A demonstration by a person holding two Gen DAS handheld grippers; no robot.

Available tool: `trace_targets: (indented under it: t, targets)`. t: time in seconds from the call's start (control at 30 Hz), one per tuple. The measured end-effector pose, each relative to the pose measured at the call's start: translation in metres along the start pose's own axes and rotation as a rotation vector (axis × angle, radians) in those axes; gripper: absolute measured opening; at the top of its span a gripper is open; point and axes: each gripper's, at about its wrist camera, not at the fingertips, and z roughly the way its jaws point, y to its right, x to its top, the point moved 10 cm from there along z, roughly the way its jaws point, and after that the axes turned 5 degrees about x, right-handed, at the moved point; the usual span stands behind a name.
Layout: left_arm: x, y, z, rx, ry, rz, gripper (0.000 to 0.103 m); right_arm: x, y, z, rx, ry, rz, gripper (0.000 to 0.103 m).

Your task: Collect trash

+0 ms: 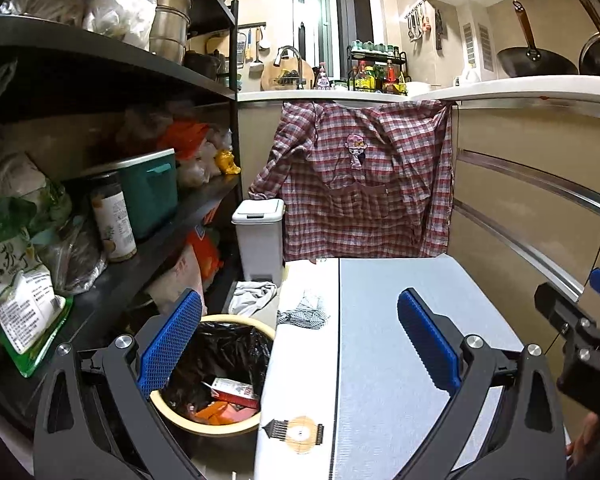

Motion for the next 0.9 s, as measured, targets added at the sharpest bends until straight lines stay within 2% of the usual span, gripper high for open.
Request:
trace_targets:
  t: [0.9]
  targets:
    - [-0.001,0.019,-0.005,0.002,0.025,0.048,0.095,-0.003,-0.002,-0.007,0.0,0.01,-0.016,0.098]
